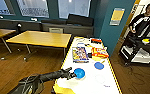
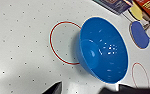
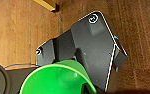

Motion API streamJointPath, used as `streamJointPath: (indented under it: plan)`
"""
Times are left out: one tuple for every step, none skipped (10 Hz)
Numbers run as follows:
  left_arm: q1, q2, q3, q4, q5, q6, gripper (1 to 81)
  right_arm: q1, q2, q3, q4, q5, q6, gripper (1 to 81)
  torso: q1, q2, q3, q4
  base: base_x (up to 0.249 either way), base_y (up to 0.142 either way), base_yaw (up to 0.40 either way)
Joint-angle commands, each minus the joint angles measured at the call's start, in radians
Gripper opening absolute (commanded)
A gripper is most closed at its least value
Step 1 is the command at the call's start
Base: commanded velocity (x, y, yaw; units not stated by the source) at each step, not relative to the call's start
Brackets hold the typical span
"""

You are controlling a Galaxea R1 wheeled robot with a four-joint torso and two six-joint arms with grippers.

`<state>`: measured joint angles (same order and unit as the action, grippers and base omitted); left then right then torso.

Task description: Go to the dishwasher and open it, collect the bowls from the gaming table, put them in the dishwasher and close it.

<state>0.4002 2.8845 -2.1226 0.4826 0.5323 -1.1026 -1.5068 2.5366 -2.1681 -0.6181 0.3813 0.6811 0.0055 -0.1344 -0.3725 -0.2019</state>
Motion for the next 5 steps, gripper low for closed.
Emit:
streamJointPath:
  plan:
    - [-0.159, 0.026, 0.015, 0.014, 0.021, -0.003, 81.1, 0.030, -0.033, -0.004, -0.022, -0.028, 0.002, 1.0, 0.000, 0.000, 0.000, 0.000, 0.000, 0.000, 0.000]
    - [-0.165, 0.040, 0.012, 0.014, 0.021, -0.003, 81.1, 0.030, -0.029, -0.008, -0.022, -0.028, 0.002, 1.0, 0.000, 0.000, -0.022, 0.000, 0.000, 0.000, 0.000]
    - [-0.168, 0.052, 0.012, 0.016, 0.021, -0.003, 81.1, 0.029, -0.028, -0.015, -0.022, -0.028, 0.002, 1.0, 0.000, 0.000, -0.048, 0.000, 0.000, 0.000, 0.000]
    - [-0.171, 0.059, 0.007, 0.016, 0.021, -0.003, 81.1, 0.029, -0.028, -0.016, -0.022, -0.028, 0.002, 1.0, 0.000, 0.000, -0.006, 0.000, 0.000, 0.000, 0.000]
    - [-0.174, 0.069, -0.008, 0.011, 0.022, -0.009, 81.1, 0.030, -0.028, -0.016, -0.022, -0.028, 0.002, 1.0, 0.000, 0.000, -0.021, 0.000, 0.000, 0.000, 0.000]
